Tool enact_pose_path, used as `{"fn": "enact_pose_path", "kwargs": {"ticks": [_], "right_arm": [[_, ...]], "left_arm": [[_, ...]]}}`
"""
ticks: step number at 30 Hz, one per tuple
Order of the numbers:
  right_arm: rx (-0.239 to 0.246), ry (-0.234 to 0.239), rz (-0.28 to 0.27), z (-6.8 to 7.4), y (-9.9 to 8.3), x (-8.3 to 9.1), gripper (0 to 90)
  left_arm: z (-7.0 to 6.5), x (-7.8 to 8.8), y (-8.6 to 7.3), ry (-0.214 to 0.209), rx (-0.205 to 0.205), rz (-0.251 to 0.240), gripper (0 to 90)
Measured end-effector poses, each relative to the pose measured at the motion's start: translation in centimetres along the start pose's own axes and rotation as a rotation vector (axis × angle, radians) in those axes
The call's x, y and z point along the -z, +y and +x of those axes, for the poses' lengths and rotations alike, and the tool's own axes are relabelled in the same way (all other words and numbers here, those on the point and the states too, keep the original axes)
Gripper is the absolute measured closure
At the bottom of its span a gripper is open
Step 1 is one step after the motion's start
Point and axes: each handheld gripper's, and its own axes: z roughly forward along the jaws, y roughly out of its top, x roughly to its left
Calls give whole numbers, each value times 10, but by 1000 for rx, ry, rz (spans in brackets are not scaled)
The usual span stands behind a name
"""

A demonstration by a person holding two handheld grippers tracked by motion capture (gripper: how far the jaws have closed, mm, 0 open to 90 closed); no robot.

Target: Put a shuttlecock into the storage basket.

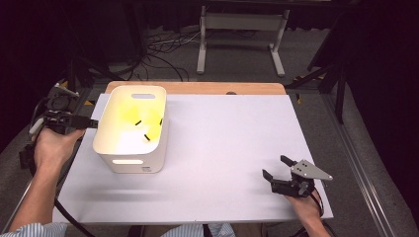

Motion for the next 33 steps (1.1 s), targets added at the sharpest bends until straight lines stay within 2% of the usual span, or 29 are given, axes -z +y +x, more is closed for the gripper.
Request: {"fn": "enact_pose_path", "kwargs": {"ticks": [9, 18, 24, 27, 33], "right_arm": [[-1, -2, 0, 0, 0, 0, 162], [-1, -1, -1, 0, 0, 0, 162], [0, 0, 0, 0, 0, 0, 162], [-1, 0, -1, 0, 0, 0, 163], [-1, -1, 0, 0, 0, 0, 162]], "left_arm": [[7, -4, -12, -1, 22, -6, 475], [9, -5, -27, 23, 22, -27, 464], [8, -6, -34, 25, 17, -34, 463], [10, -9, -37, 26, 33, -33, 461], [10, -11, -43, 27, 36, -40, 459]]}}
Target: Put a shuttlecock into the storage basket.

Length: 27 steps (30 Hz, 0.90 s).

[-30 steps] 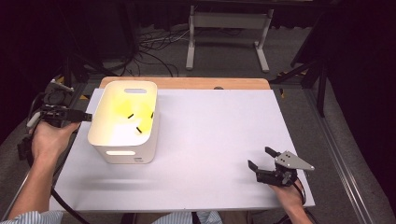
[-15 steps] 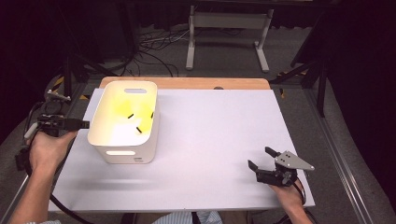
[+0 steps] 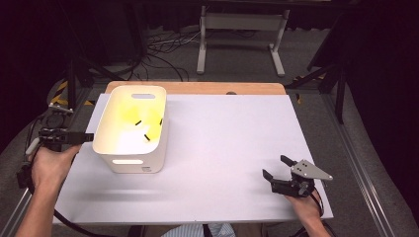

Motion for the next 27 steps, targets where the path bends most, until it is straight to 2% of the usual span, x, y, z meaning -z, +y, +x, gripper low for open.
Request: {"fn": "enact_pose_path", "kwargs": {"ticks": [11, 27], "right_arm": [[2, 2, -2, 1, 0, 0, 162], [3, 2, -1, 1, 0, 0, 162]], "left_arm": [[-3, -5, -15, 2, -3, -17, 444], [4, -15, -37, -7, 33, -11, 415]]}}
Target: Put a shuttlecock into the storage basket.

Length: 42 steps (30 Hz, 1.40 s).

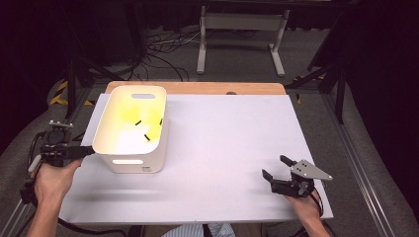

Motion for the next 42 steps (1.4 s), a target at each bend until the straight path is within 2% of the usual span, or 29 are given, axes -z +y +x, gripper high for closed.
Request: {"fn": "enact_pose_path", "kwargs": {"ticks": [14, 19, 26, 31, 38, 42], "right_arm": [[1, 1, -1, 0, 0, 0, 162], [0, 1, 0, 0, 0, 0, 162], [4, 0, 2, 1, 0, -1, 162], [3, 1, 0, 1, 0, -1, 161], [2, 1, 0, 0, 0, 0, 162], [3, 2, -1, 0, 0, 0, 162]], "left_arm": [[6, -7, -18, -8, 22, -21, 399], [5, -8, -27, -12, 11, -51, 397], [5, -13, -38, -27, 22, -90, 397], [-2, -18, -44, -27, 0, -101, 401], [-3, -23, -49, -39, -3, -115, 396], [-5, -24, -54, -35, -19, -135, 395]]}}
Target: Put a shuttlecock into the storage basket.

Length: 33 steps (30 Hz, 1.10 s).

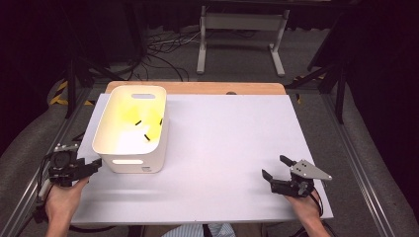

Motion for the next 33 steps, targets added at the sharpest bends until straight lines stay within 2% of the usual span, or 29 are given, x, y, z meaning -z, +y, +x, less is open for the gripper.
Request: {"fn": "enact_pose_path", "kwargs": {"ticks": [7, 11, 19, 28, 33], "right_arm": [[-1, -1, 0, 0, 0, 0, 162], [0, 0, 0, 0, 0, 0, 161], [0, -1, -1, 0, 0, 0, 162], [0, -1, -1, 0, 0, 0, 161], [-1, -1, -2, 0, 0, 0, 161]], "left_arm": [[-3, -1, -7, 7, -25, -23, 383], [-4, -1, -11, 7, -21, -35, 368], [-4, -1, -22, 15, -56, -48, 348], [-12, -2, -32, -27, -87, -74, 336], [-14, -2, -35, -61, -84, -81, 331]]}}
